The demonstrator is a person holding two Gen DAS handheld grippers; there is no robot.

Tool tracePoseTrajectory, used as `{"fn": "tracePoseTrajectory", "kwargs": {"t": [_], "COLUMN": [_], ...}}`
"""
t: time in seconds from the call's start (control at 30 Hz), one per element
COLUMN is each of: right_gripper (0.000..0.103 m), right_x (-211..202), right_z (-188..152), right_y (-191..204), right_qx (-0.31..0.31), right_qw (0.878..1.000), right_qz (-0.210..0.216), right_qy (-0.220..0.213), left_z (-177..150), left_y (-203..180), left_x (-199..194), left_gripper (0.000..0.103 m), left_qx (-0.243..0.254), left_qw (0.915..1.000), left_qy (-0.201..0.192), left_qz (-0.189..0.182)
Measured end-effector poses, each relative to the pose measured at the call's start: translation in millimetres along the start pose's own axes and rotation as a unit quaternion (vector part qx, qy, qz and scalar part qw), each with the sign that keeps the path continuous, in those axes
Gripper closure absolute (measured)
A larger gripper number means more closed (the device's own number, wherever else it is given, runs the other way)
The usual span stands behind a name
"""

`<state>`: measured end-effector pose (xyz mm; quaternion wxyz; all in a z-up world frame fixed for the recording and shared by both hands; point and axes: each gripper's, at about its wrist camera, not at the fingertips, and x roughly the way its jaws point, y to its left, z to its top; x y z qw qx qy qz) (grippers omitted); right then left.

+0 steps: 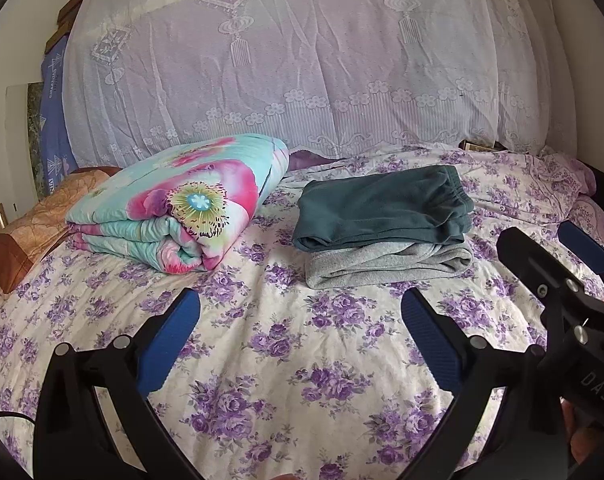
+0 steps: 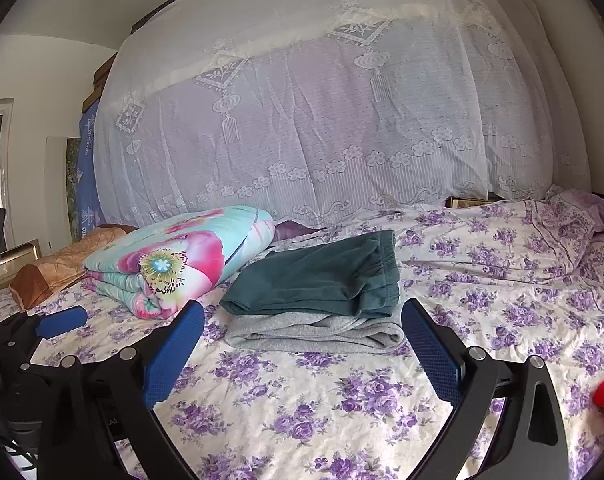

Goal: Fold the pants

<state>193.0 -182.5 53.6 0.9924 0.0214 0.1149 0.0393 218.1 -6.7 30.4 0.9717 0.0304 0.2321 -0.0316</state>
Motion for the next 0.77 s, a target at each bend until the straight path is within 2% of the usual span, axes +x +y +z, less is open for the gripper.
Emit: {"fn": "tracePoseTrajectory", "kwargs": {"t": [0.13,0.23,0.43,0.57,0.77], "right_gripper": [0.004,0.004,0.004,0.004,0.004], "right_x": [2,2,1,1,3], "right_z": [-1,-1,-1,0,-1], "right_y": [-1,0,-1,-3,-4], "right_qx": [0.003,0.000,0.004,0.007,0.008], "right_qw": [1.000,1.000,1.000,1.000,1.000], "right_qz": [0.003,0.002,0.005,0.003,0.003], "right_qy": [0.005,0.006,0.004,0.002,0.008], "left_z": [-1,-2,-4,0,-1], "left_y": [-1,-5,-14,-13,-11], "left_x": [2,3,-14,-10,-6], "left_gripper": [0.005,0.005,0.005,0.005,0.005], "left_qx": [0.000,0.006,0.036,0.026,0.024], "left_qw": [0.9998,0.9998,0.9979,0.9991,0.9995], "left_qy": [0.008,0.010,-0.053,-0.030,-0.017], "left_qz": [-0.018,-0.018,0.011,-0.011,-0.011]}}
